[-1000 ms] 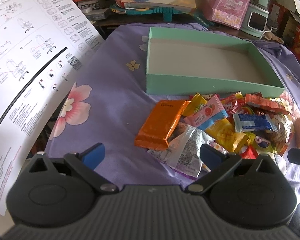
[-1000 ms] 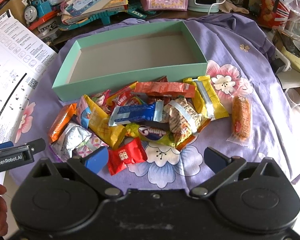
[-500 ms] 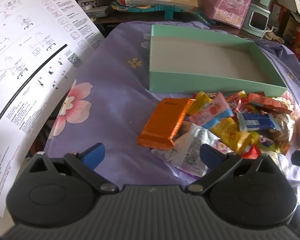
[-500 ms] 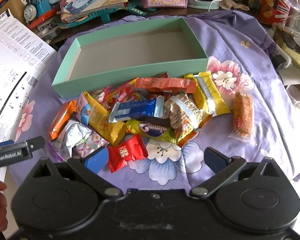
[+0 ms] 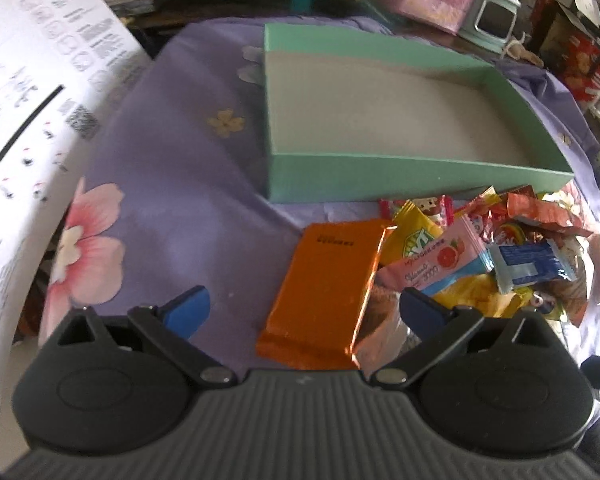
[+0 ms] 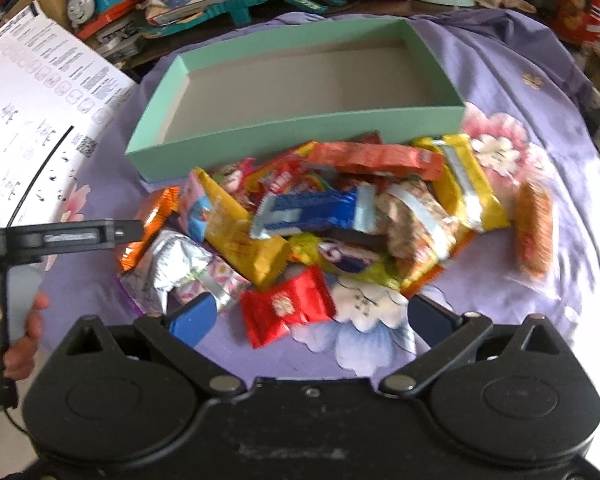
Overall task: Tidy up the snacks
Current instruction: 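Grasp the orange WINSUN pack with left tool while right tool grasps silver foil packet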
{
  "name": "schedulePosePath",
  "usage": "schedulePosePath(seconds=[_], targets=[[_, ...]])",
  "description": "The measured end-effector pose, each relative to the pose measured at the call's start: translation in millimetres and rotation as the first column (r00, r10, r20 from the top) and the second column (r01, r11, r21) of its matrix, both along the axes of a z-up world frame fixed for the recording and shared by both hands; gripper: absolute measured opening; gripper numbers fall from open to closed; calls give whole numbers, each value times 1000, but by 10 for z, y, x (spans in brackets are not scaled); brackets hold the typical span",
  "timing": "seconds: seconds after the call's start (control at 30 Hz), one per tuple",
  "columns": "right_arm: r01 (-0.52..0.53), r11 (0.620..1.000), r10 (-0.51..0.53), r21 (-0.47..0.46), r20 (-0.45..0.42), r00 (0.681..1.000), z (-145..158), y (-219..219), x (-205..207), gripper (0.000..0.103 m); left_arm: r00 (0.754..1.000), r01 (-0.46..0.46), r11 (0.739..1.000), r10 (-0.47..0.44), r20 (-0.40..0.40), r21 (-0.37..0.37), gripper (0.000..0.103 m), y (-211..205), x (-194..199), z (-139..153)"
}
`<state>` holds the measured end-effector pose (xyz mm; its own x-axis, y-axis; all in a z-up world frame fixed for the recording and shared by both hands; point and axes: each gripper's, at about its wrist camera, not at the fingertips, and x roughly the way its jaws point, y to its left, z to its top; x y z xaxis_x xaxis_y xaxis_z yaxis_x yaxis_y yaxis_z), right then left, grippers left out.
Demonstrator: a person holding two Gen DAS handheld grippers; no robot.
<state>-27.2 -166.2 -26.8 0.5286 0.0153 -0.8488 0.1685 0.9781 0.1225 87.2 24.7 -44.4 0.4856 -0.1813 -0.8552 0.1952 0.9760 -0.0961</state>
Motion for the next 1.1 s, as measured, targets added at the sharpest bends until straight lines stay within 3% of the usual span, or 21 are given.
schedulePosePath(seconds=[0.1, 0.17, 0.23, 0.33, 0.47, 0.53, 0.77, 0.87, 0.9, 0.97, 1.0, 1.1], targets=[[-27, 999, 27, 33, 11, 1000, -31, 61, 119, 103, 1000, 21, 1000, -21, -16, 11, 95, -43, 119, -110], [-27, 998, 27, 64, 4, 1000, -62, 96, 217, 103, 999, 24, 1000, -24, -29, -2, 85, -28, 177, -169], [-34, 995, 34, 95, 3, 999, -82, 149, 298, 99, 999, 22, 999, -23, -39, -41, 56, 9, 216, -213], [-56, 991, 57, 125, -1, 998, -105, 275, 419, 96, 1000, 5, 1000, -6, -23, -30, 55, 66, 181, -203], [-91, 983, 95, 156, -20, 995, -154, 472, 596, 89, 999, -39, 998, 39, -14, 50, 55, 188, 79, -215], [-107, 982, 113, 155, -28, 993, -198, 594, 695, 82, 998, -64, 997, 65, -17, 39, 56, 302, 11, -218], [-148, 977, 160, 153, -65, 985, -418, 957, 963, 78, 996, -87, 995, 87, -20, 39, 60, 494, -135, -193], [-164, 980, 172, 112, -67, 983, -518, 1013, 952, 64, 996, -88, 995, 89, -25, 52, 64, 532, -142, -229], [-183, 978, 189, 101, -53, 980, -514, 1023, 925, 54, 995, -90, 995, 92, -30, 53, 66, 545, -130, -247], [-197, 974, 204, 115, -51, 978, -504, 1011, 901, 51, 995, -92, 994, 95, -41, 53, 68, 526, -144, -294], [-203, 972, 210, 122, -48, 977, -500, 1003, 890, 45, 995, -89, 995, 91, -47, 54, 69, 516, -137, -322], [-208, 968, 215, 139, -40, 976, -449, 948, 841, 38, 997, -76, 994, 78, -13, 81, 59, 456, -177, -343]])
